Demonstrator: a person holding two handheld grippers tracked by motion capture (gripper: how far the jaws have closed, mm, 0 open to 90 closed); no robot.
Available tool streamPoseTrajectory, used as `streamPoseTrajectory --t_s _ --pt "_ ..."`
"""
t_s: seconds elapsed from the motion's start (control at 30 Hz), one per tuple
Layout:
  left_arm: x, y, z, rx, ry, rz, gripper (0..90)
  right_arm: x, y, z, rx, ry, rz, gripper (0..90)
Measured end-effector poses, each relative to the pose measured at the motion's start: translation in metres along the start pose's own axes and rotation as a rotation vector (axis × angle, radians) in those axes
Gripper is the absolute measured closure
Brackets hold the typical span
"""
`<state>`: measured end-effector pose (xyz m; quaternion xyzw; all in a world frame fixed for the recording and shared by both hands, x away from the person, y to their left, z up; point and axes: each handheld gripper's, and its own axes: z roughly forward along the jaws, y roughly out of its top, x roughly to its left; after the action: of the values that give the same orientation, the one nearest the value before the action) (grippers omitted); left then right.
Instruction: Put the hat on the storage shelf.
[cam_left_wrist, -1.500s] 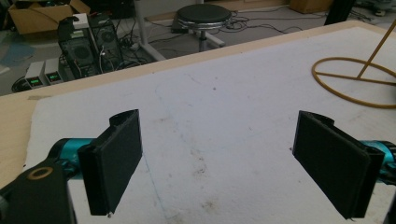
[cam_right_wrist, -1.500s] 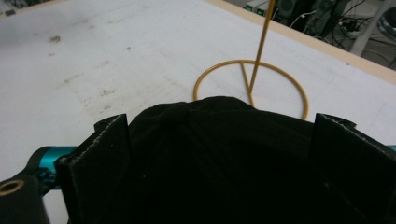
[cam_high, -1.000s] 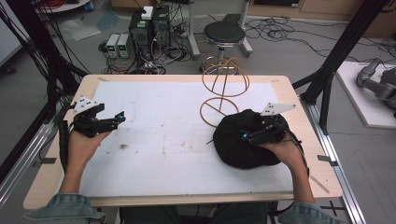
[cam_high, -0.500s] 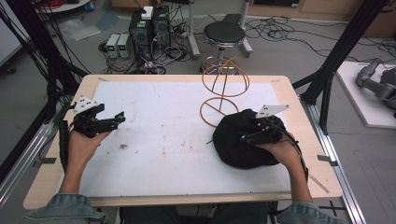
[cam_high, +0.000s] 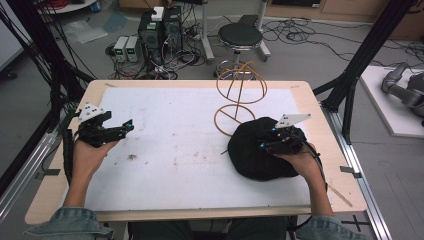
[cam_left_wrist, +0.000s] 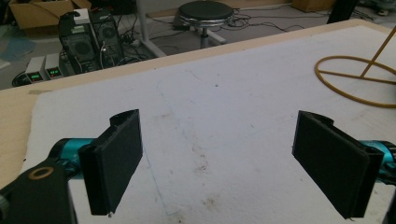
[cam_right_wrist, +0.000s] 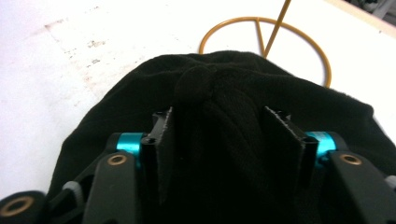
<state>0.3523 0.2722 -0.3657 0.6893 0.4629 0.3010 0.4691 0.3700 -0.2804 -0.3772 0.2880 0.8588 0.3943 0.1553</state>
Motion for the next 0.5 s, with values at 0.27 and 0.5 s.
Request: streamPoseTrajectory --t_s 0.27,0.5 --pt "-0.0004 0.0000 0.0002 -0.003 -0.002 -0.001 16.6 0.0018 0.0006 -0.0017 0.008 -0.015 -0.018 60.5" --pt "0.0002 0.0002 -0.0003 -0.003 -0.002 -0.002 16.6 0.0048 0.0018 -0.0037 0.005 -0.033 -0.051 72.2"
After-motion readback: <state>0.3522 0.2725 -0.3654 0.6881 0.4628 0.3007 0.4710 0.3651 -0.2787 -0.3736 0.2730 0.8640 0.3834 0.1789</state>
